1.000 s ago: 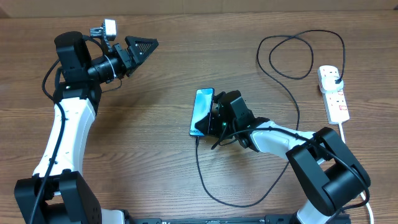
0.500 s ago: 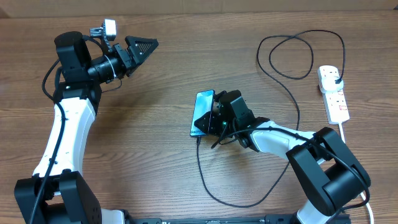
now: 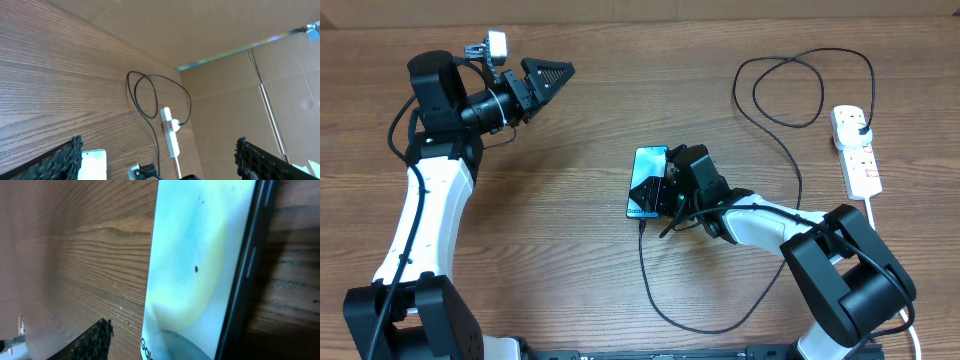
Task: Plug charger to phone and switch on socket
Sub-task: 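Set the phone down on the table with the right gripper, then open the right gripper and lift it off the phone, then move the right gripper over to the white power strip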
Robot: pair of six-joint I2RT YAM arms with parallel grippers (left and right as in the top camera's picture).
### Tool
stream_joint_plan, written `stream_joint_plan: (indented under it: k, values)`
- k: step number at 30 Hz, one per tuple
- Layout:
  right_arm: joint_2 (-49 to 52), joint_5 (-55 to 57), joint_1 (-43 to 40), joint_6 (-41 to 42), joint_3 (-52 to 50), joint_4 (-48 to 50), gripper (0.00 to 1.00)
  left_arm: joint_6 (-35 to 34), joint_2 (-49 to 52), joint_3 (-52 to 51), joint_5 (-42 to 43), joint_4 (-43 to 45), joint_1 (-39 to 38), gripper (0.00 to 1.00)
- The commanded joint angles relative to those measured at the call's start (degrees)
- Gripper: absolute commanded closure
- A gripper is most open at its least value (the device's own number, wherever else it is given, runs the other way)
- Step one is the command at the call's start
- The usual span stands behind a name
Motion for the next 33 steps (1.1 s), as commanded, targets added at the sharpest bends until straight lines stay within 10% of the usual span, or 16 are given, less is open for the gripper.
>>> stream_joint_plan:
  k: [1, 22, 33]
  values:
    - [-0.4, 1.6, 0.0, -0.1, 0.8, 0.3, 0.37, 1.3, -1.6, 0.6, -0.4, 0.0, 0.0, 0.0]
    - [-4.5, 12.6, 0.0, 4.4, 0.9, -7.7, 0.2, 1.3, -1.6, 0.6, -0.4, 0.0, 0.0, 0.0]
    - [-7.0, 16.3, -12.0, -18.8, 32.5, -61.4, 0.2, 1.3, -1.6, 0.6, -0.4, 0.0, 0.0, 0.0]
